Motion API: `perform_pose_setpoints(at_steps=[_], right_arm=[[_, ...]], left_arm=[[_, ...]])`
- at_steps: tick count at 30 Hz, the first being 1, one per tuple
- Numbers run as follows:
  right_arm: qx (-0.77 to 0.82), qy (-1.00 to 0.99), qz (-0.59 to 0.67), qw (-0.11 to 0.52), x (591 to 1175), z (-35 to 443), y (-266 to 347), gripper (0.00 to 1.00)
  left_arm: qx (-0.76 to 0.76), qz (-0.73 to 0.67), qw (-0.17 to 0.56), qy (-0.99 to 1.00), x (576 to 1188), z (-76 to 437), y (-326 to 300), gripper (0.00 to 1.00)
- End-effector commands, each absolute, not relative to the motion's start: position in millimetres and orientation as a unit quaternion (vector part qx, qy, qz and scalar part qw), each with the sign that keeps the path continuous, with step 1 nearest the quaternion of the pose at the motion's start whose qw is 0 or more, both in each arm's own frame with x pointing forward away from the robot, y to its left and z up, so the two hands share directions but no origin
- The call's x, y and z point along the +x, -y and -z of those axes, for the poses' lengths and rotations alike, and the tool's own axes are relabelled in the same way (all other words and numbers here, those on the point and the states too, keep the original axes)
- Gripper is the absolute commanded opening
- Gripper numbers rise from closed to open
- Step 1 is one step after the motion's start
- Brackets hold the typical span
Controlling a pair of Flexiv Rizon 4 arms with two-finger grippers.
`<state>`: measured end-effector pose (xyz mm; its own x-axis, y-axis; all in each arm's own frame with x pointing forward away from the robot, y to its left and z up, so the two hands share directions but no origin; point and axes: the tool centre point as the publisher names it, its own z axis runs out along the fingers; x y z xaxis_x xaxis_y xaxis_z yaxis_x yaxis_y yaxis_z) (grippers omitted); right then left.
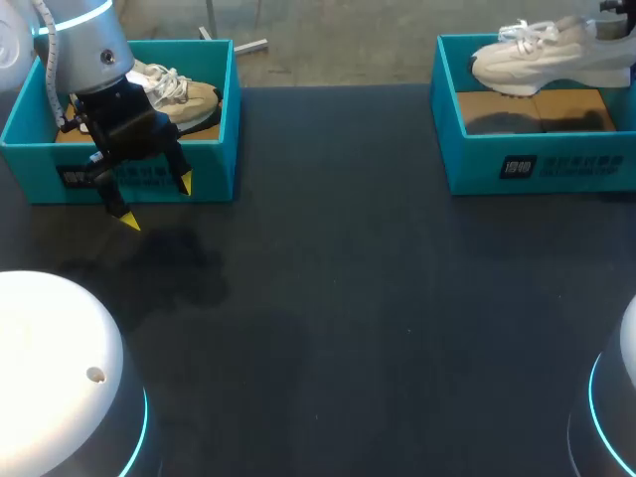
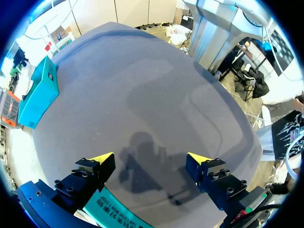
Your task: Take the shoe out of the shoebox, open the shoe tongue, remove and reinsert the insole, then place the shoe into the shoebox
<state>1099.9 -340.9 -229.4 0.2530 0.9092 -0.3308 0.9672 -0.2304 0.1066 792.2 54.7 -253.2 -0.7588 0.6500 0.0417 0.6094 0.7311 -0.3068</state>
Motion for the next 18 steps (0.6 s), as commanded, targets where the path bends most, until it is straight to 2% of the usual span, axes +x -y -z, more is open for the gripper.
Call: perform_pose_setpoints(at_steps=[1, 8, 18], right_arm=[[0.777, -0.604, 0.099, 0.145, 1097.2, 239.7, 343.7, 0.00], [0.773, -0.612, 0.101, 0.134, 1090.4, 260.3, 349.4, 0.00], [0.776, -0.611, 0.097, 0.125, 1080.0, 266.0, 350.2, 0.00]], left_arm=[[-0.339, -0.137, 0.073, 0.928, 791.5, 253.3, -55.1, 1.00], [-0.339, -0.137, 0.073, 0.928, 791.5, 253.3, -55.1, 1.00], [-0.339, -0.137, 0.073, 0.928, 791.5, 253.3, -55.1, 1.00]])
